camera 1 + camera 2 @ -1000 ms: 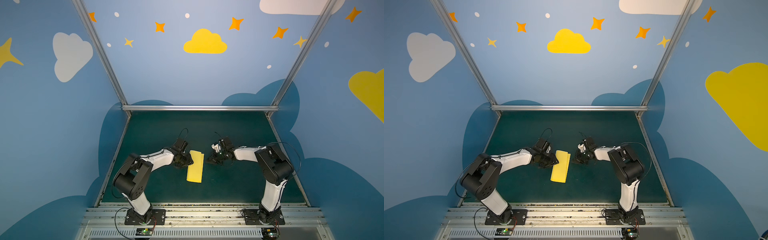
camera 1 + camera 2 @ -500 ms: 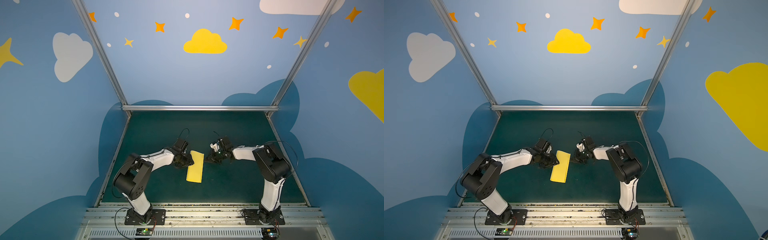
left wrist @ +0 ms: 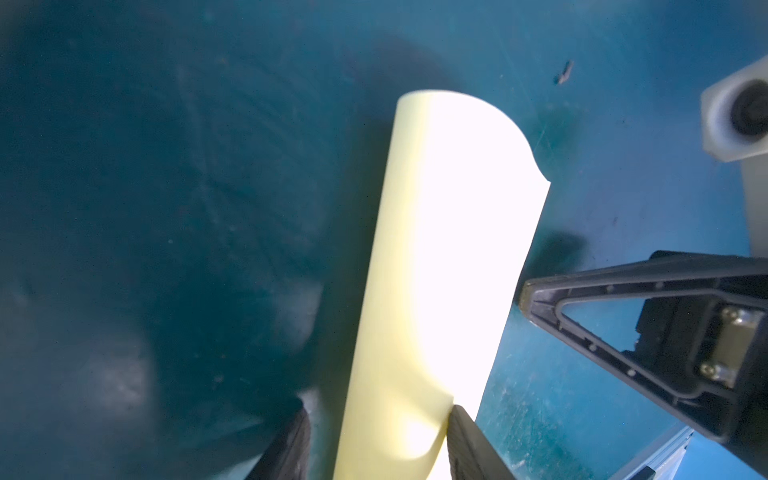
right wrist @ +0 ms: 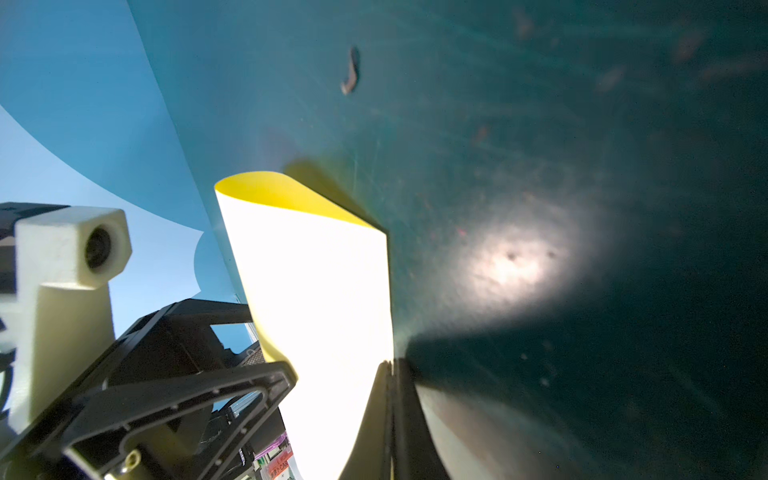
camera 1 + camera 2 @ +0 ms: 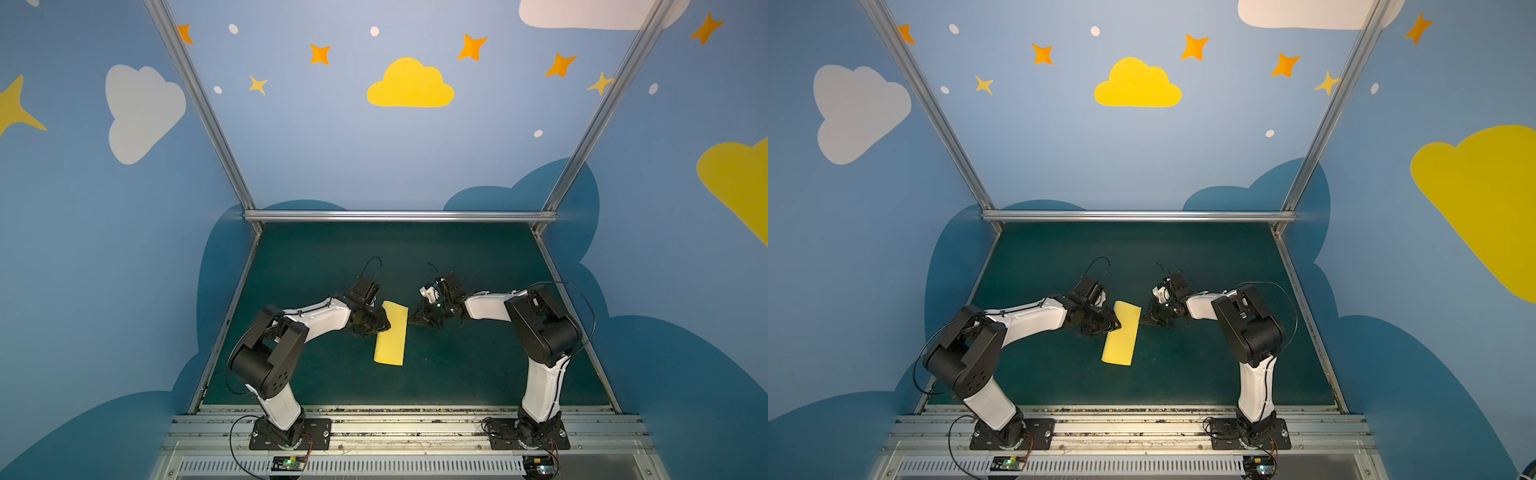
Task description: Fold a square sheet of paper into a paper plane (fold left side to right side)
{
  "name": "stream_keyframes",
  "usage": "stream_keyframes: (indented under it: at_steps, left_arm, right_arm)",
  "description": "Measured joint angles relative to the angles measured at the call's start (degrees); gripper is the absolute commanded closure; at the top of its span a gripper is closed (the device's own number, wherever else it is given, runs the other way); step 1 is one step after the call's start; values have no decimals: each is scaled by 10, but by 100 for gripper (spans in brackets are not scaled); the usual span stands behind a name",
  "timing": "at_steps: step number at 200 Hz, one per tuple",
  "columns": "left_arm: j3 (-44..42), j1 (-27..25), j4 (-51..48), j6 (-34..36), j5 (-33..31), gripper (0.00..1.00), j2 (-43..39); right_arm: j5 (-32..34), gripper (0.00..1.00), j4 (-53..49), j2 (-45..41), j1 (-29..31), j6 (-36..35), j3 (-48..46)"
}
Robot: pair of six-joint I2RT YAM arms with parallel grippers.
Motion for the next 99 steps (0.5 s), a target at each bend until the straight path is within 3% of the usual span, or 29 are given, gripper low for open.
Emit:
stream_keyframes:
  at_steps: [99]
  left_arm:
    - [0,-1,1,6,-2,46,1]
  right_arm:
    - [-5,100,6,2,0,10,0]
